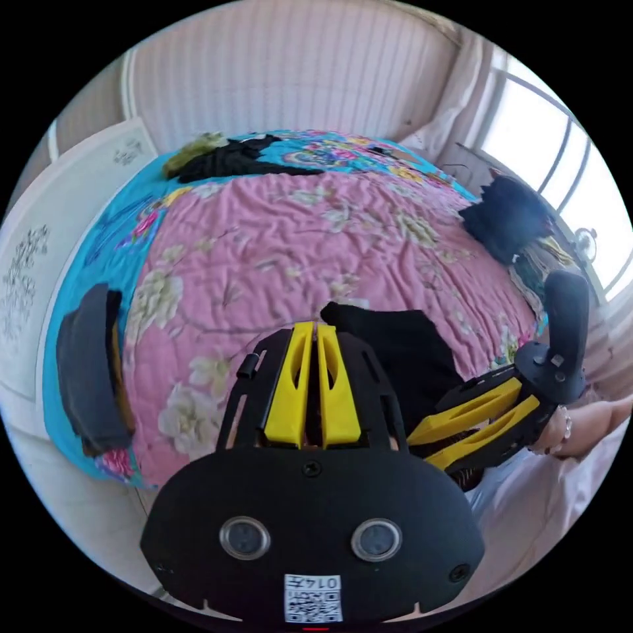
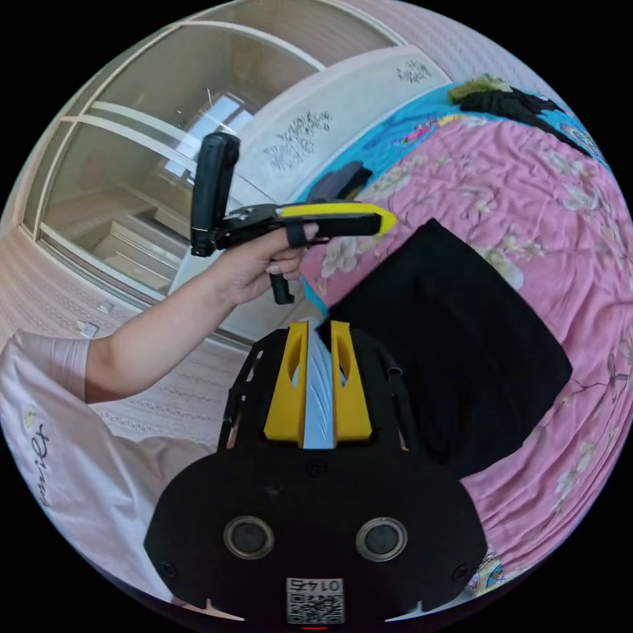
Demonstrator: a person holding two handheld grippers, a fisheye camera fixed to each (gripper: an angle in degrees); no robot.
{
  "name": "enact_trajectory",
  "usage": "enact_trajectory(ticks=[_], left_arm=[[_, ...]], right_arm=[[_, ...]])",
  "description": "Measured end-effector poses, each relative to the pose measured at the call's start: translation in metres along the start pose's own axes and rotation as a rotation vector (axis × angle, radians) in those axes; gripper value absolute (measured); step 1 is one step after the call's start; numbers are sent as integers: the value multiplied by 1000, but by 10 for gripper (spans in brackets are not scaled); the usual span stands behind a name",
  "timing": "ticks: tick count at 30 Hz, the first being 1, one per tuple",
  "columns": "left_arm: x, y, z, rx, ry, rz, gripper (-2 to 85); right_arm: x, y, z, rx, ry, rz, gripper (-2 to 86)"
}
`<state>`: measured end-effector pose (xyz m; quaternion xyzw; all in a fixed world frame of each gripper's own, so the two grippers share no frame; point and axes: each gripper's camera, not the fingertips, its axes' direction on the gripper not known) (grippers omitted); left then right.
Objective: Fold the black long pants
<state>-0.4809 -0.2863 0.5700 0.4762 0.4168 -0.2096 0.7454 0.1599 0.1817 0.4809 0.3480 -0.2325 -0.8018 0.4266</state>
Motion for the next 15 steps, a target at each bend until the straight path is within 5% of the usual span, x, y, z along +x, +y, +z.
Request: enact_trajectory(ticks=[5, 15], left_arm=[[-49, 57, -12, -47, 84, -176, 44], [-17, 84, -55, 44, 246, -268, 56]], right_arm=[[14, 27, 25, -43, 59, 22, 56], [96, 104, -3, 80, 276, 318, 59]])
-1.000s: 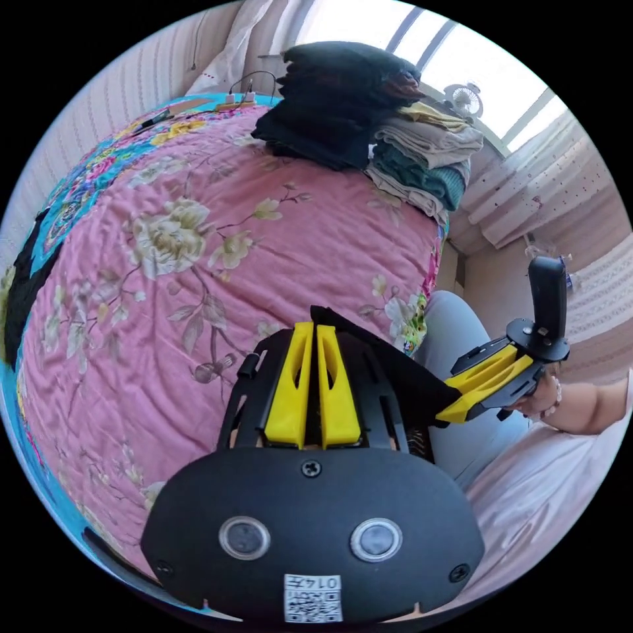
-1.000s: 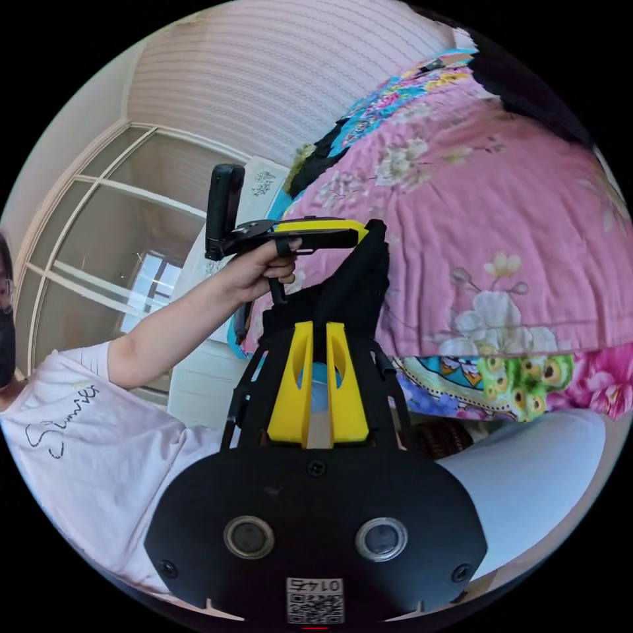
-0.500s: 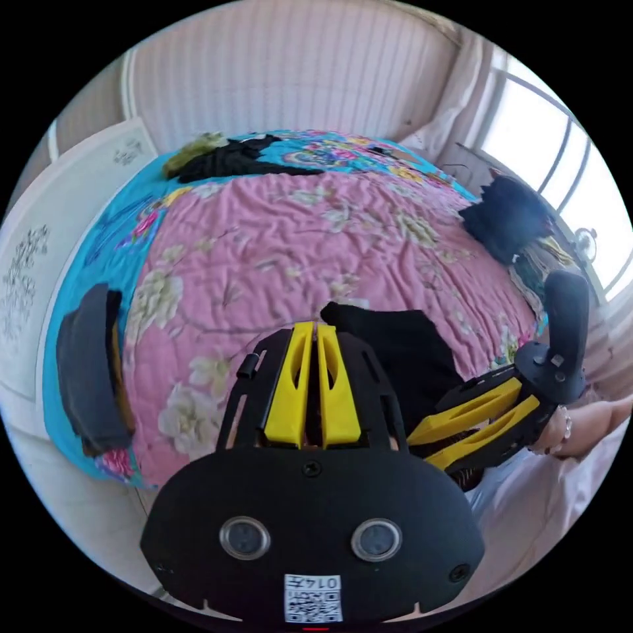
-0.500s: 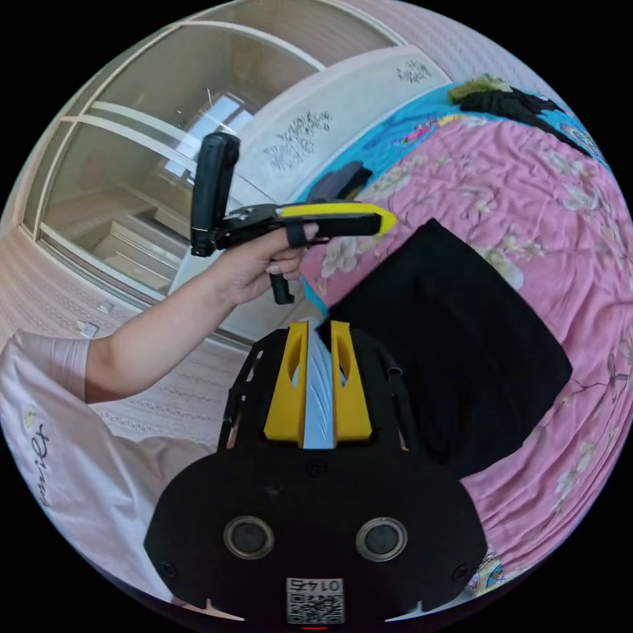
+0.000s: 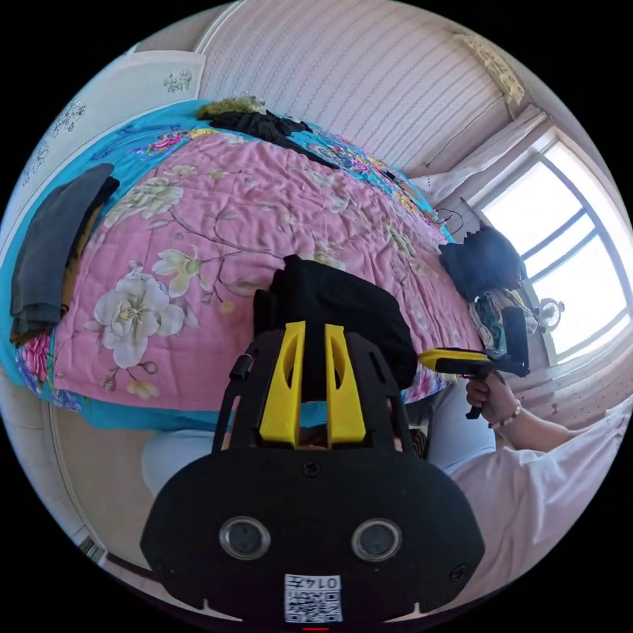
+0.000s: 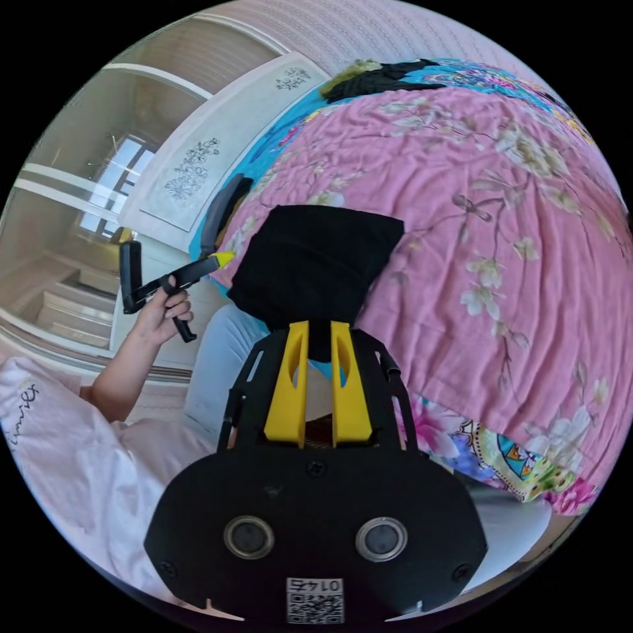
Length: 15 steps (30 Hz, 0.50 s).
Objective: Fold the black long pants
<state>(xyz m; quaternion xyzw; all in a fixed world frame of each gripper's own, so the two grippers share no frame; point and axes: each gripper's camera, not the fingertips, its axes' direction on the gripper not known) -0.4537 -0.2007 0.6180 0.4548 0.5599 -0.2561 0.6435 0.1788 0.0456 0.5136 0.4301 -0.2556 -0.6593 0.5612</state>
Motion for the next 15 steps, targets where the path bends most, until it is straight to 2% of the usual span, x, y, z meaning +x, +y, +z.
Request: enact_trajectory(ticks=[3, 5, 10, 12, 15], left_arm=[[36, 11, -6, -29, -4, 95, 54], [76, 21, 1, -80, -6, 216, 55], [153, 39, 15, -115, -14, 432, 67], [176, 43, 22, -120, -19, 501, 70], [206, 47, 40, -166, -68, 595, 69]], right_arm=[[2, -3, 31, -33, 20, -16, 59], [4, -10, 59, -123, 21, -30, 55], [9, -25, 59, -206, -13, -105, 48], [18, -32, 51, -194, -16, -107, 51], [47, -56, 31, -38, 29, -23, 59]])
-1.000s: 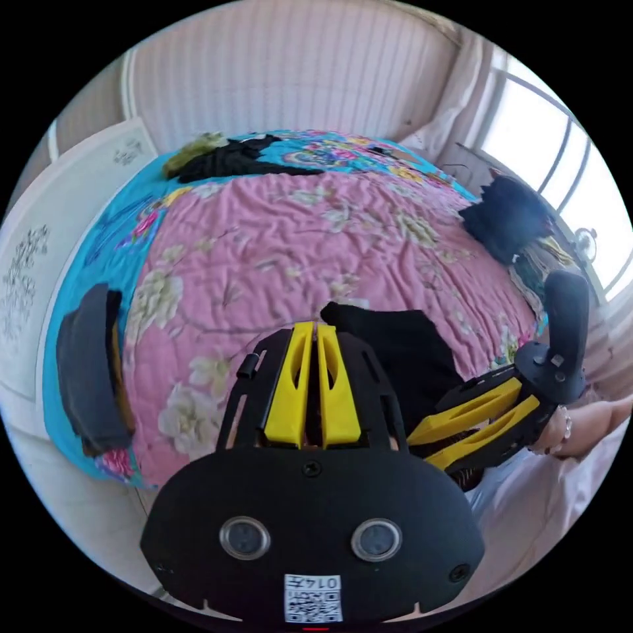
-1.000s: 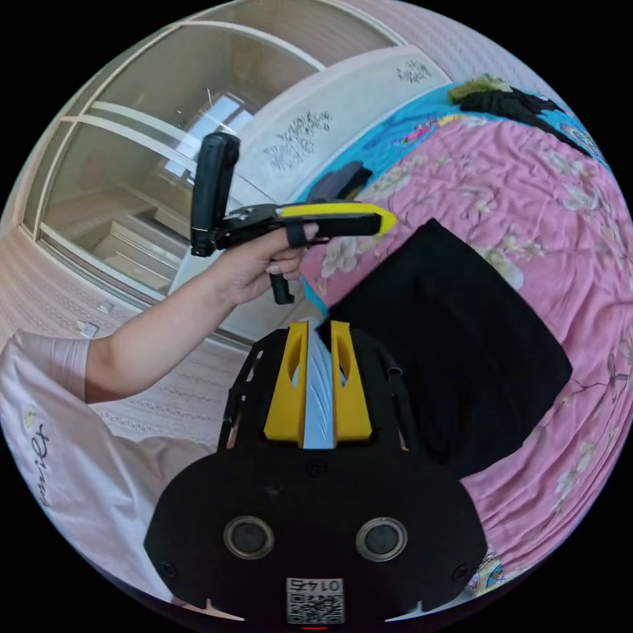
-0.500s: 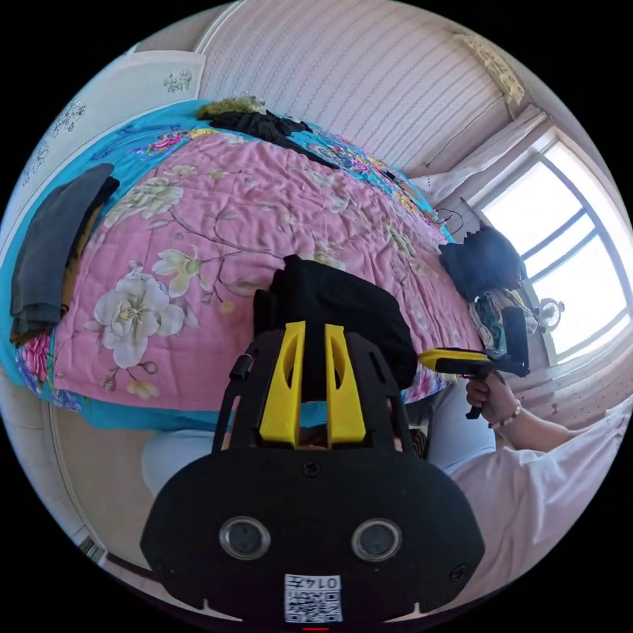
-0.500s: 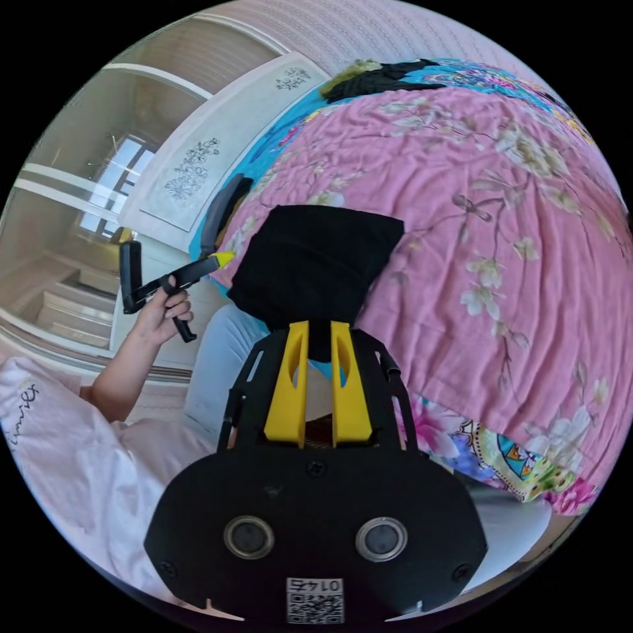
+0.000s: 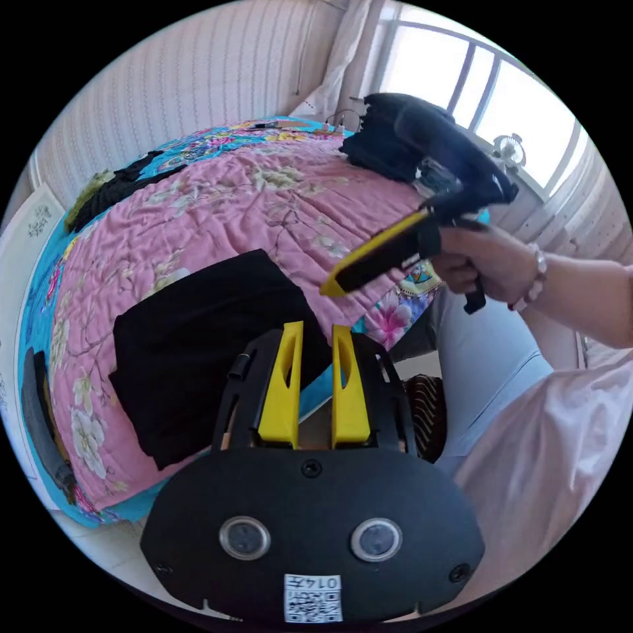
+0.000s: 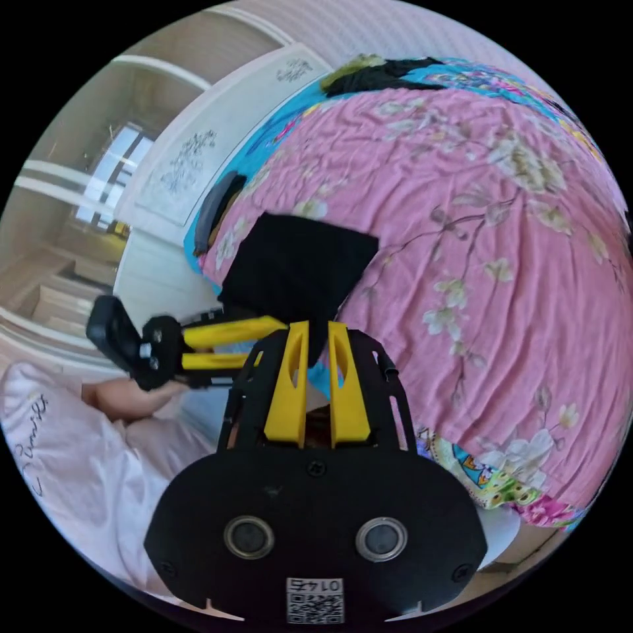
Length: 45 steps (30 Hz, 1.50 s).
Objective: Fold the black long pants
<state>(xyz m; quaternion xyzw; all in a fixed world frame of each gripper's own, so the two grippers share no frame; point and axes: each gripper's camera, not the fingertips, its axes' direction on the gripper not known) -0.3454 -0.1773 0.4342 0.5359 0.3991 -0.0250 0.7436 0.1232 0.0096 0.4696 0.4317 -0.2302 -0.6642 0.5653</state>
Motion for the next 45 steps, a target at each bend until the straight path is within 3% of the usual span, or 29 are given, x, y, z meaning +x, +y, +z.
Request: enact_trajectory(ticks=[2, 4, 6, 11, 18, 22, 26, 29, 32, 39, 42, 45], left_arm=[[12, -2, 24, -110, -100, 40, 52], [19, 3, 22, -95, -133, 81, 22], [26, 4, 12, -111, -135, 118, 2], [29, 22, -31, -69, -117, 145, -9], [2, 32, -60, -36, -62, 106, -3], [-52, 34, -121, 61, -143, -128, 38], [-159, 68, -166, 117, -286, -477, 78], [-231, 93, -160, 58, -134, -673, 121], [-266, 103, -149, 54, 40, -736, 129], [-289, 112, -164, 107, 104, -666, 74], [-304, 129, -180, 152, 165, -729, 58], [-299, 141, -200, 196, 106, -719, 53]], right_arm=[[28, -29, 5, 102, 8, 88, 74], [49, -54, 29, 66, -8, 158, 78], [60, -75, 54, -5, -89, 180, 61], [63, -109, 56, -1, -71, 130, 25], [96, -98, 73, 48, -177, 219, 47], [81, -74, 60, 106, -107, 173, 75], [85, -45, 90, 61, -200, 214, 112], [85, -37, 102, 119, -266, 249, 107], [70, -45, 116, 79, -350, 201, 90], [25, -54, 126, -6, -194, 128, 51], [-20, -56, 116, -11, -105, -8, 40], [-78, -67, 102, -12, -80, -177, 34]])
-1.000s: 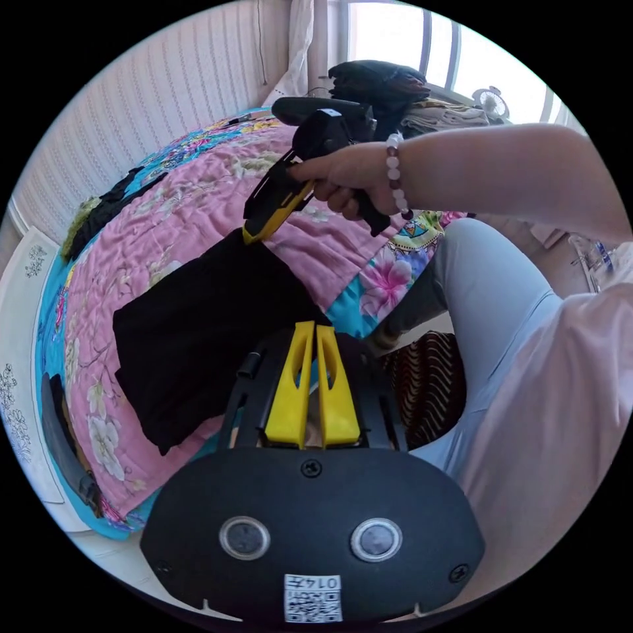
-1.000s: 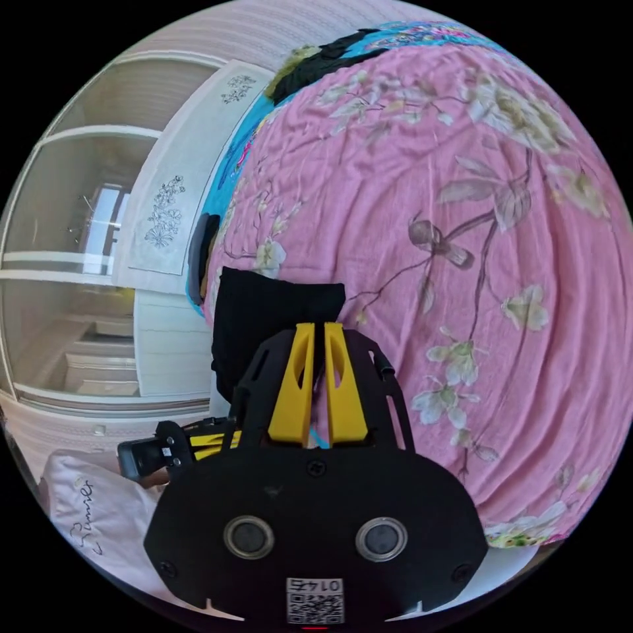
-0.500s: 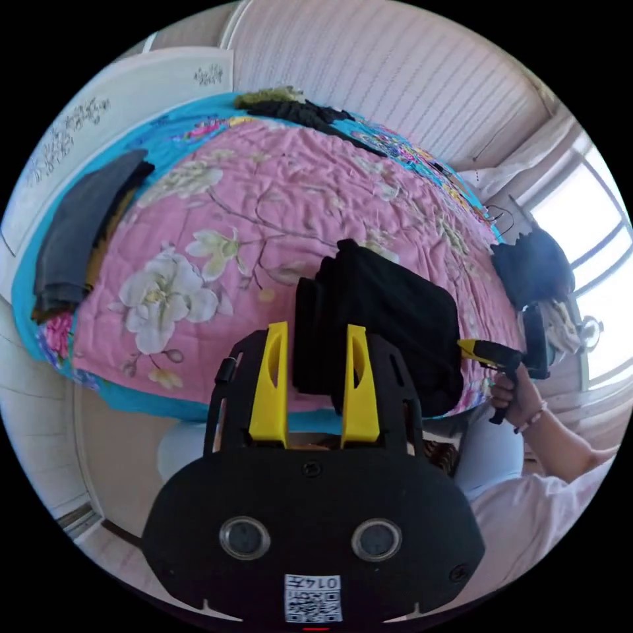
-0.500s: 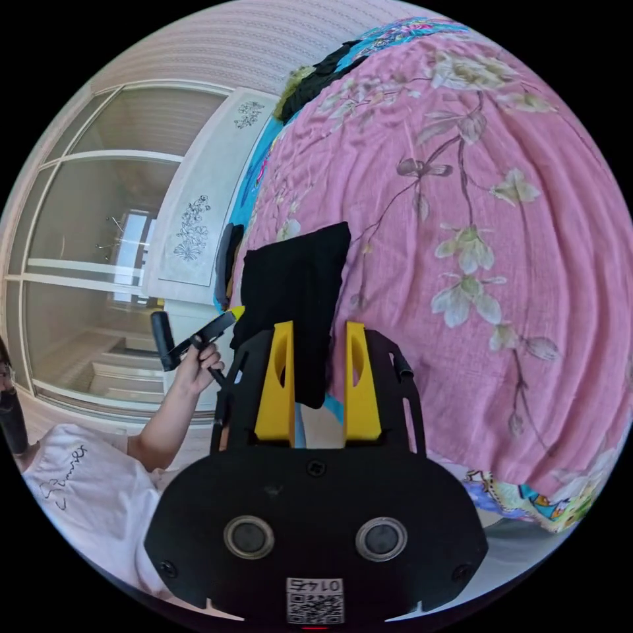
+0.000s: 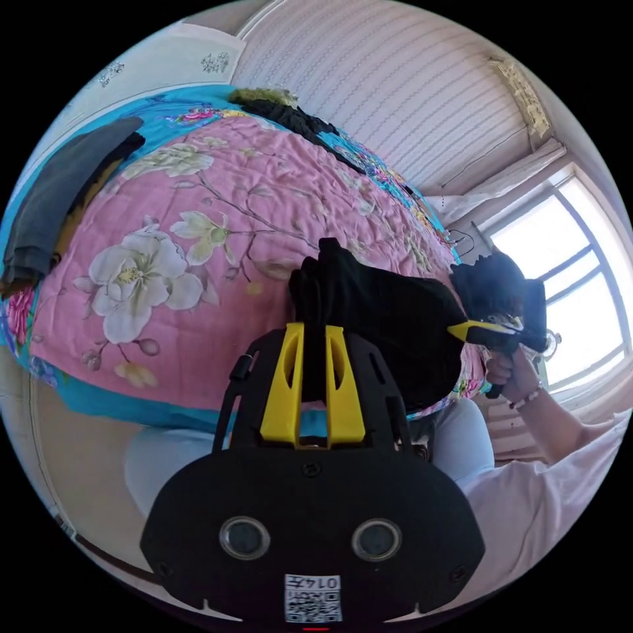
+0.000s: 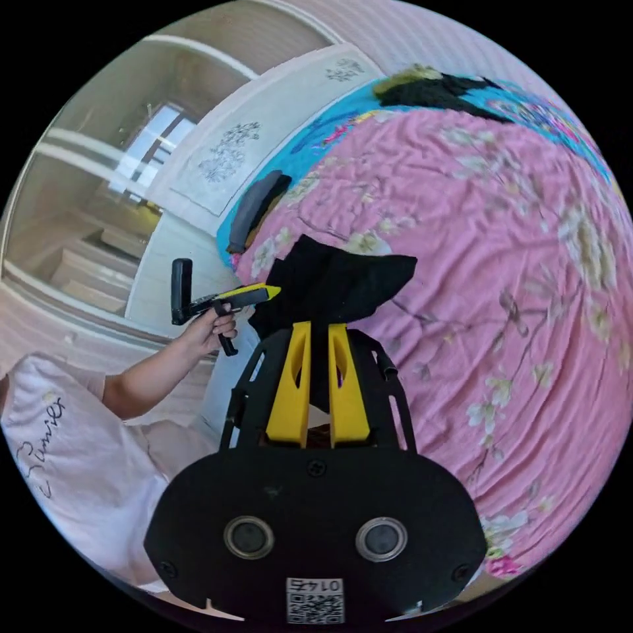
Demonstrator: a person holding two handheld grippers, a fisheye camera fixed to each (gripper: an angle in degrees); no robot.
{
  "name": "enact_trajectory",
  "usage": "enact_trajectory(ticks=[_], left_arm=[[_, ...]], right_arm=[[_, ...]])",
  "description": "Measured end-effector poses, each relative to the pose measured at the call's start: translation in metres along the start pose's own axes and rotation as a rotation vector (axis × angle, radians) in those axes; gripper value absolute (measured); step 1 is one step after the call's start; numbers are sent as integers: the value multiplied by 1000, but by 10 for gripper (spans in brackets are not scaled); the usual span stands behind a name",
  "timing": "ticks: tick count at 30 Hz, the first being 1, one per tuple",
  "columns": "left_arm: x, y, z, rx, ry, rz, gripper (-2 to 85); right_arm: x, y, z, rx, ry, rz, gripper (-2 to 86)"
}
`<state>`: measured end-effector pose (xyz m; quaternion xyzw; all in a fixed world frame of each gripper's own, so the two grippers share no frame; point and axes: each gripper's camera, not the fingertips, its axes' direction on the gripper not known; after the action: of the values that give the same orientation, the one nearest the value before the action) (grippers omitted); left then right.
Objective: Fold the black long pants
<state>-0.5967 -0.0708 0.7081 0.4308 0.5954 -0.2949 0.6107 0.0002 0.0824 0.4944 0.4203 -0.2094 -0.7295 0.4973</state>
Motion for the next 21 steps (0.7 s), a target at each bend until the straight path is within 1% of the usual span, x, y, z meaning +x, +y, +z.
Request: enact_trajectory(ticks=[2, 3, 5, 6, 8, 9, 11, 12, 14, 15, 16, 17, 18, 19, 20, 21], left_arm=[[-5, 13, -25, 87, -3, -22, 52], [-8, 16, -32, 116, 3, -34, 52], [-24, 33, -66, 234, 18, -108, 51], [-29, 38, -75, 265, 19, -126, 51], [-45, 61, -115, 408, 4, -189, 51], [-49, 68, -125, 445, -4, -200, 51], [-60, 94, -165, 599, -48, -260, 51], [-63, 100, -175, 639, -61, -280, 52], [-65, 121, -209, 802, -151, -334, 52], [-64, 124, -216, 839, -182, -343, 52], [-64, 127, -226, 915, -241, -374, 53], [-68, 122, -231, 978, -286, -400, 55], [-72, 117, -231, 1000, -310, -411, 58], [-85, 101, -224, 1014, -350, -436, 64], [-107, 83, -209, 997, -358, -472, 74], [-118, 74, -200, 971, -364, -489, 78]], right_arm=[[-52, -23, -6, -11, -4, -148, 30], [-65, -29, -7, -15, -4, -186, 29], [-122, -55, -6, -51, -7, -342, 27], [-137, -61, -5, -61, -8, -384, 27], [-198, -89, 4, -110, -16, -562, 25], [-213, -97, 7, -123, -20, -606, 25], [-273, -136, 20, -177, -53, -766, 25], [-288, -147, 24, -192, -64, -802, 26], [-348, -200, 40, -239, -92, -928, 31], [-363, -215, 44, -247, -94, -956, 33], [-391, -247, 54, -260, -75, -1004, 38], [-417, -284, 69, -266, -14, -1033, 45], [-429, -305, 78, -260, 30, -1035, 49], [-447, -347, 98, -254, 113, -1002, 59], [-457, -385, 117, -249, 183, -947, 70], [-459, -401, 126, -249, 213, -912, 75]])
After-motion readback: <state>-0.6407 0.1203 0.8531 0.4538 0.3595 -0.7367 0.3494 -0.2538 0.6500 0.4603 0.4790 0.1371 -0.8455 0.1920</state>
